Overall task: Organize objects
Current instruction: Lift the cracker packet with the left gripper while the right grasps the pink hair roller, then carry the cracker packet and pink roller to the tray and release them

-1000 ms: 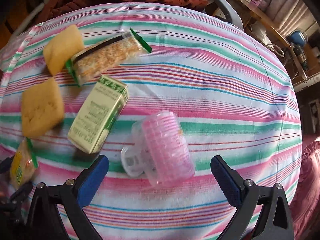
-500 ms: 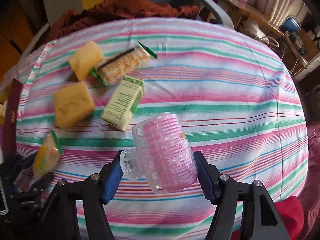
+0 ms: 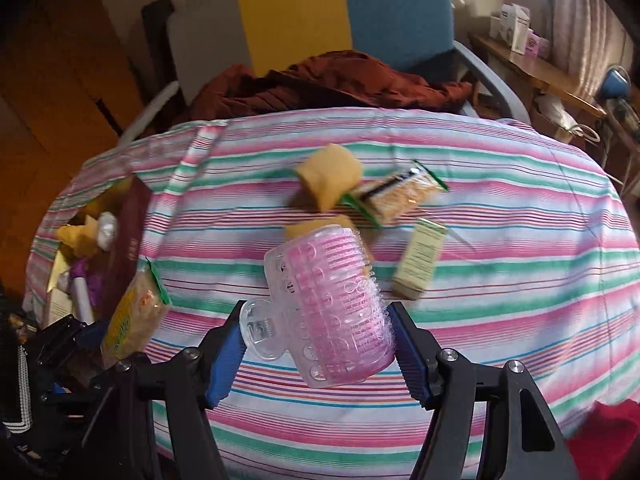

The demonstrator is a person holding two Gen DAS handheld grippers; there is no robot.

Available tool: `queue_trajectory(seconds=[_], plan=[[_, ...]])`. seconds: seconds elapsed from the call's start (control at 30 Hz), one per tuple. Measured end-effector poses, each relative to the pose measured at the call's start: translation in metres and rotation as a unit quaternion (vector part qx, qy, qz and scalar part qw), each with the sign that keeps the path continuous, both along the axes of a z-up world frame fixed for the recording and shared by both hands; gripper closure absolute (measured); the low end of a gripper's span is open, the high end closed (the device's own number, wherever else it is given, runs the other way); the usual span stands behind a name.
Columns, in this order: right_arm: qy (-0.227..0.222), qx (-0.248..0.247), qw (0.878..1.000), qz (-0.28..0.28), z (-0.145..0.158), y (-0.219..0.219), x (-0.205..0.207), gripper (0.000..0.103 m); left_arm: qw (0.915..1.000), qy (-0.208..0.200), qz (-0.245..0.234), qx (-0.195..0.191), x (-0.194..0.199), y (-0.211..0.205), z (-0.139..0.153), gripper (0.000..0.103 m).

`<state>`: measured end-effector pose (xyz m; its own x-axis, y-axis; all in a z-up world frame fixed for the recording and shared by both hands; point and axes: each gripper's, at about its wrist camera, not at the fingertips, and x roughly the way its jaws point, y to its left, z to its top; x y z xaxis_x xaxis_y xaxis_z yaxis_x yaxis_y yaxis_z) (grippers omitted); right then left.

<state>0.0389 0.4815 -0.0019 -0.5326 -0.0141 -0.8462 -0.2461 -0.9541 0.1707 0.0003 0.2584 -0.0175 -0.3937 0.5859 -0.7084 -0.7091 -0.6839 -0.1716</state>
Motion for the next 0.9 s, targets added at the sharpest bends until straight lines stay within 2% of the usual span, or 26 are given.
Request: queue_trajectory(seconds=[0.23,0.37,0.5,0.67,0.83,0.87,0.9], plan=[[0.016,-0.032,0.998,0.058,-0.004,-0.072,-0.033,0.035,0.9951,0.016,0.096,0.017,-0.024,-0.073,0.020,0.055],[0.021,-0.041,0.993,0.105,-0.005,-0.119,-0.054,0.035,0.9856,0.010,0.167,0.026,-0.043,-0.124,0.022,0.055],[0.026,-0.044,0.988,0.149,-0.002,-0.163,-0.074,0.035,0.9757,0.010,0.217,0.029,-0.055,-0.165,0.019,0.055],[0.021,-0.052,0.981,0.185,-0.002,-0.209,-0.108,0.035,0.9648,0.003,0.263,0.016,-0.066,-0.201,0.007,0.055],[0.021,-0.042,0.982,0.184,0.001,-0.241,-0.146,0.034,0.9567,-0.006,0.291,0.003,-0.064,-0.218,-0.002,0.054],[0.020,-0.041,0.983,0.180,0.001,-0.244,-0.153,0.031,0.9553,-0.004,0.296,0.001,-0.063,-0.219,-0.002,0.054],[0.020,-0.043,0.983,0.176,0.002,-0.247,-0.158,0.024,0.9546,-0.001,0.298,0.000,-0.062,-0.220,-0.001,0.054]])
